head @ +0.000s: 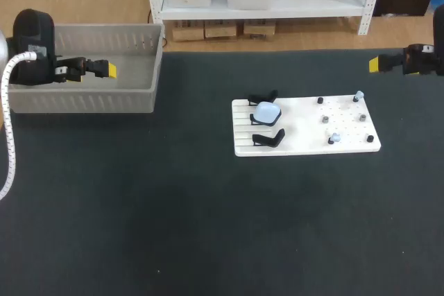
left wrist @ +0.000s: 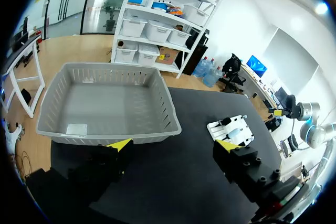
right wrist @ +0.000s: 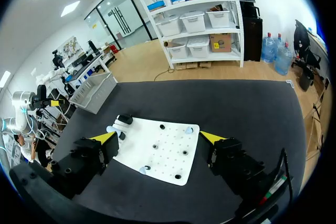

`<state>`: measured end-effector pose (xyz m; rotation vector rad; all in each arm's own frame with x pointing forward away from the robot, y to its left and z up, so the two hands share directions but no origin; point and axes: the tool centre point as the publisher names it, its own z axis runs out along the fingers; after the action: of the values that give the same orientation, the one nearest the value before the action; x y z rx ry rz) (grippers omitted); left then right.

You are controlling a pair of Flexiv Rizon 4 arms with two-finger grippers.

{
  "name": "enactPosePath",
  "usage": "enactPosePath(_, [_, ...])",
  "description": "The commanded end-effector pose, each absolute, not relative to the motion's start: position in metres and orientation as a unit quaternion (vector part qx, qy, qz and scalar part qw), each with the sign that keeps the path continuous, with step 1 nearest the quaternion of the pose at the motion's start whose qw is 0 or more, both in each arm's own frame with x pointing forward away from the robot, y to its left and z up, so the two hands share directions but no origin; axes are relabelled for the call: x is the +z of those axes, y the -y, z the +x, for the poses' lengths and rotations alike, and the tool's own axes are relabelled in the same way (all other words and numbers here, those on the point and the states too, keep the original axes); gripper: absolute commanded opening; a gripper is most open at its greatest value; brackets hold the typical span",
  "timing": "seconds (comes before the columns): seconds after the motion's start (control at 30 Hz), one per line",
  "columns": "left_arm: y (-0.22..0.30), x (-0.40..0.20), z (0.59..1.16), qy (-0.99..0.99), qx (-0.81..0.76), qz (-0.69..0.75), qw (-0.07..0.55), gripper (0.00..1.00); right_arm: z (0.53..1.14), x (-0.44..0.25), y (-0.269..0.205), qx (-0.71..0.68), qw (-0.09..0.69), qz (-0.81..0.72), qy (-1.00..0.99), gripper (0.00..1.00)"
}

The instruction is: Pick up each earbud case from the left stands, insert the matching earbuds, close the lid, and place the case in the box.

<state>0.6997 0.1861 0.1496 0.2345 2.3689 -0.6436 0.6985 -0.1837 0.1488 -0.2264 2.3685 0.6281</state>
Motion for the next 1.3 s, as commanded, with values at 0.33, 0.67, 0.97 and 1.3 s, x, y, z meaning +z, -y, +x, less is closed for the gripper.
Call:
enactPosePath(0.33, [-0.185, 0.151, 0.700, -0.908, -0.243, 0.088, 0.330, 1.00, 0.698, 0.149, 0.184, 0.240, 0.334, -0.087, -0.907, 1.00])
enactPosePath(0.67, [-0.172, 0.158, 0.702, -0.888, -0.252, 0.159, 0.350, 1.00, 0.698, 0.149, 0.184, 0.240, 0.334, -0.087, -0.907, 1.00])
enactPosePath(0.97, [-0.141, 0.175, 0.704, -0.801, -0.286, 0.356, 0.388, 1.00, 0.698, 0.149, 0.184, 0.240, 0.334, -0.087, -0.907, 1.00])
enactPosePath(1.3, [-0.109, 0.164, 0.718, -0.748, -0.303, 0.462, 0.366, 1.00, 0.698, 0.149, 0.184, 0.240, 0.334, -0.087, -0.907, 1.00])
